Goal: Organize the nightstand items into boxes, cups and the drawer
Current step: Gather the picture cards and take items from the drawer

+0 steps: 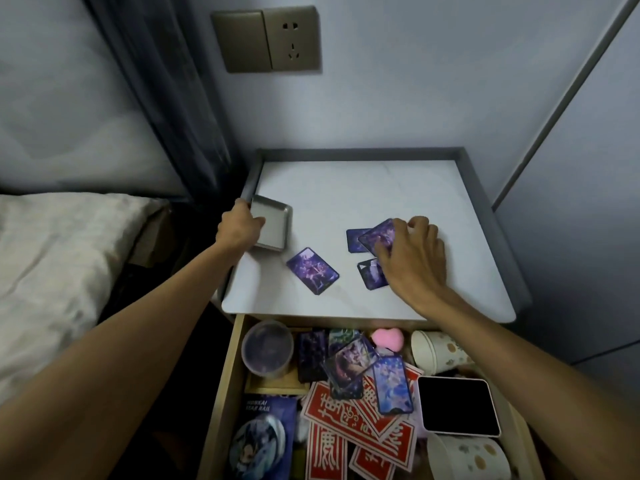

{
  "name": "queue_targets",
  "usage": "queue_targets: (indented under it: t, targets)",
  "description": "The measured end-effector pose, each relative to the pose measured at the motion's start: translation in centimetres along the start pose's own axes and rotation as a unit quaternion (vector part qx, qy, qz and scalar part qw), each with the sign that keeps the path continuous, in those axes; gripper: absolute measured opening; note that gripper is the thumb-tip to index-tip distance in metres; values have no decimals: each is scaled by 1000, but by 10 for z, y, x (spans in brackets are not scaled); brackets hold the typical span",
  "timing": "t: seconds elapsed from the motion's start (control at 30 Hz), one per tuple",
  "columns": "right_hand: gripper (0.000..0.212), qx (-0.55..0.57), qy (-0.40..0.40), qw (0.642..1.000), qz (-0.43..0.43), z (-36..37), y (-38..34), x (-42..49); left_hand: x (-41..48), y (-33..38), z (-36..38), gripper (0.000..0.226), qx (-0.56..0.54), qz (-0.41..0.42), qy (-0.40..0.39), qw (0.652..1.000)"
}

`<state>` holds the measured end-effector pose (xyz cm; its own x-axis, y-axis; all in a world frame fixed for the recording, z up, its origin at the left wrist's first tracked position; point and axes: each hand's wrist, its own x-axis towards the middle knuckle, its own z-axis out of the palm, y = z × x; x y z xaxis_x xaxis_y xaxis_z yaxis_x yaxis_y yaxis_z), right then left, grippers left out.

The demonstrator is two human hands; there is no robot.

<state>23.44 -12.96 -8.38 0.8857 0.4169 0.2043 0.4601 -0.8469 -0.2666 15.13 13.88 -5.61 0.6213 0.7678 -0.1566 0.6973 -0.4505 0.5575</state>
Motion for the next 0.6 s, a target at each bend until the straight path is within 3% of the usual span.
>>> queue_targets:
  t: [0.13, 0.33, 0.43, 0.53, 0.6]
  targets:
    - [36, 52, -16, 993, -107, 6, -13, -1, -6, 7, 8, 47, 116, 52, 1, 992]
    - [26, 148, -35, 969, -197, -4, -29, -31, -25, -2, 12, 50, 173, 114, 20, 978]
    - [19, 180, -114, 944, -250, -22, -23, -61, -45, -1, 6, 54, 162, 142, 49, 975]
    - [23, 86, -203, 924, -313, -29, -10, -100, -96, -2, 1, 43, 132, 280, 91, 946]
    - [35, -19, -256, 908, -330, -23, -1, -123, -142, -8, 7, 37, 120, 397, 42, 909]
